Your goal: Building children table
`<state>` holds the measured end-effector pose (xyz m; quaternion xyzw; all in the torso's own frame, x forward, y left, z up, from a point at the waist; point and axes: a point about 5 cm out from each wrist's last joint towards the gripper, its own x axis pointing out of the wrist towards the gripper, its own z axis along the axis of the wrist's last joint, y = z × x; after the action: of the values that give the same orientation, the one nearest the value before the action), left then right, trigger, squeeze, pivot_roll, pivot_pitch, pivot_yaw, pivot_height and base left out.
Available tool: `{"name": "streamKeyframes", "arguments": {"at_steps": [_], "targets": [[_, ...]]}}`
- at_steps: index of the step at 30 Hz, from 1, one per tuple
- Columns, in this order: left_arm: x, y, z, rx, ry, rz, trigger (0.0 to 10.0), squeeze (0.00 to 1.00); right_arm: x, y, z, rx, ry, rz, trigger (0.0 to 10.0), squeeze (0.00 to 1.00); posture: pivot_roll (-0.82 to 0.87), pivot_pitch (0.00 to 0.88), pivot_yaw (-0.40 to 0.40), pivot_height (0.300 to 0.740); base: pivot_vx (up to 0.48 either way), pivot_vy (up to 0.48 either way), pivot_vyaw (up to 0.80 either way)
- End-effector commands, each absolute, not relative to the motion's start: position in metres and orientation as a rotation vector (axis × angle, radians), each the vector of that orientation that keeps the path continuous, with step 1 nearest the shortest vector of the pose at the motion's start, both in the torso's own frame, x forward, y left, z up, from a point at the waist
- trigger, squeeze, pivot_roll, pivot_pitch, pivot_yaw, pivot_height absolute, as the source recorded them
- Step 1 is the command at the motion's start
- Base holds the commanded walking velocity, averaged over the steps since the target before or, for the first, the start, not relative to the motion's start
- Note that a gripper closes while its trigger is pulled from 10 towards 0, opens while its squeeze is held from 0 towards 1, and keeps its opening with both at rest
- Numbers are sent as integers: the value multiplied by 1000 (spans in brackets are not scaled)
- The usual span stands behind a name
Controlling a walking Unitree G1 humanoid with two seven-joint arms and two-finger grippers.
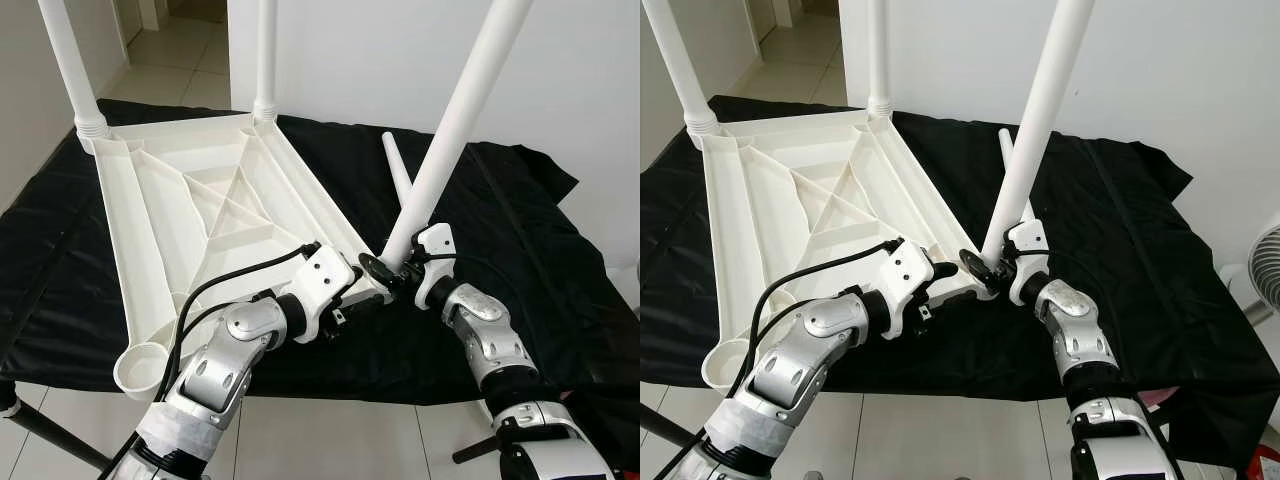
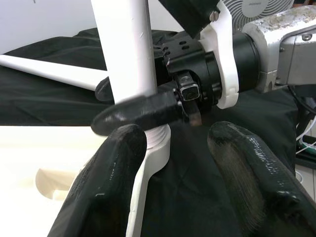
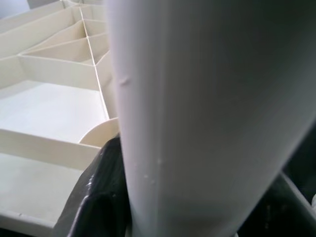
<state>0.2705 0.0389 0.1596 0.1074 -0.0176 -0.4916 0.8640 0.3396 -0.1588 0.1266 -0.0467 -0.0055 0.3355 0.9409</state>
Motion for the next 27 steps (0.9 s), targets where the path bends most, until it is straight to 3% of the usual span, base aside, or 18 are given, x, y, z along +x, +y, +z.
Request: {"name": "streamKeyframes", "arguments": {"at_steps": [1, 8, 9, 27], "targets": [[271, 35, 160, 228, -35, -1026, 10000, 0, 341, -162, 125, -123, -3, 714, 0, 0, 50, 0, -100, 740, 0, 0, 0], [270, 33, 161, 227, -38, -1031, 10000, 0, 343, -164, 123, -129, 7, 734, 0, 0, 51, 0, -98, 740, 0, 0, 0], [270, 33, 161, 227, -37, -1032, 10000, 0, 343, -165, 122, -122, 9, 719, 10000, 0, 52, 0, -100, 740, 0, 0, 0], [270, 35, 151, 285, -16, -1025, 10000, 0, 339, -154, 108, -68, 11, 440, 10000, 0, 32, 0, -87, 740, 0, 0, 0]]}}
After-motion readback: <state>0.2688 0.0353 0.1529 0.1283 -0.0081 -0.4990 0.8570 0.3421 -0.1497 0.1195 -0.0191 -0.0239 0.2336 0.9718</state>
